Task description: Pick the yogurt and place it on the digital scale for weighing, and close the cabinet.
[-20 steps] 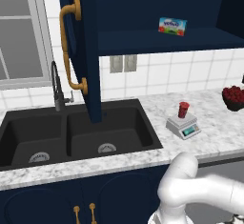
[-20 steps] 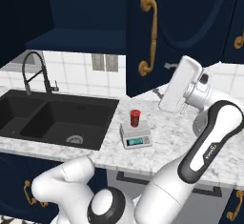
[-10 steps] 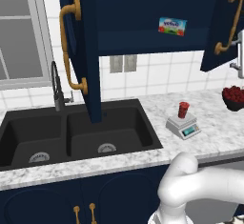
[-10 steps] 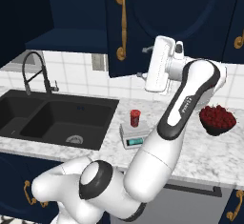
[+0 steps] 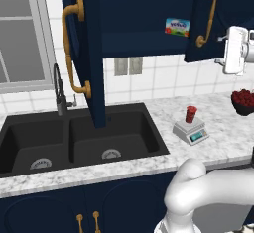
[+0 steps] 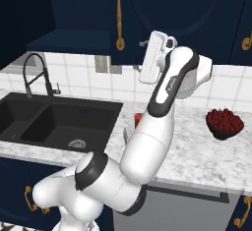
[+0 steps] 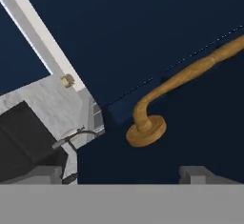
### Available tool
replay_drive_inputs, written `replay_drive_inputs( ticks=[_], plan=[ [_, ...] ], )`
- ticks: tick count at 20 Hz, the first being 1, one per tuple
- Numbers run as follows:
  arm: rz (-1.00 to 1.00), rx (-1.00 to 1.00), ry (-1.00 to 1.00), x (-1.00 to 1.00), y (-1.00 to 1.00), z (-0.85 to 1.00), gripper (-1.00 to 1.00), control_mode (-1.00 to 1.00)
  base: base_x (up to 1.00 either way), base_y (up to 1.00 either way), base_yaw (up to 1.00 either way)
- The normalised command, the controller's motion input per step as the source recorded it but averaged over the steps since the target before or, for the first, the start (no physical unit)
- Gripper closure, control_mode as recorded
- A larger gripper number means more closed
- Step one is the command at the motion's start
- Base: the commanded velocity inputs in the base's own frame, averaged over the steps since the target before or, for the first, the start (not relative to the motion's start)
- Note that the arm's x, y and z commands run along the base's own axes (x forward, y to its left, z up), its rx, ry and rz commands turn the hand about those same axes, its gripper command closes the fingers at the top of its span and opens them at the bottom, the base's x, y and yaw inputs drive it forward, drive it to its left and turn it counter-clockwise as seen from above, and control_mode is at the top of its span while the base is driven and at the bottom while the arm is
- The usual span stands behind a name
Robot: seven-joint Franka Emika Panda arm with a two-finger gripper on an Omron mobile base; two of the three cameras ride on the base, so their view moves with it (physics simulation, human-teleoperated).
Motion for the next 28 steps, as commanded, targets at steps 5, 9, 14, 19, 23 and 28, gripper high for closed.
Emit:
replay_drive_inputs(
  ticks=[5,9,14,19,23,28],
  plan=[
    [-0.26,-0.05,0.00,1.00,0.72,0.01,-1.00,-1.00,0.00,0.00,0.00],
    [-0.23,-0.02,0.00,1.00,0.10,0.07,-1.00,-1.00,0.00,0.00,0.00],
    [-0.13,0.00,0.00,0.77,-0.29,0.01,-1.00,-1.00,0.00,0.00,0.00],
    [-0.01,0.12,-0.20,-0.74,-0.29,0.25,-1.00,-1.00,0.00,0.00,0.00],
    [-0.08,0.13,-0.49,-1.00,0.61,-0.12,-1.00,-1.00,0.00,0.00,0.00],
    [-0.25,0.18,-0.43,-1.00,0.66,-0.08,-1.00,-1.00,0.00,0.00,0.00]
  ],
)
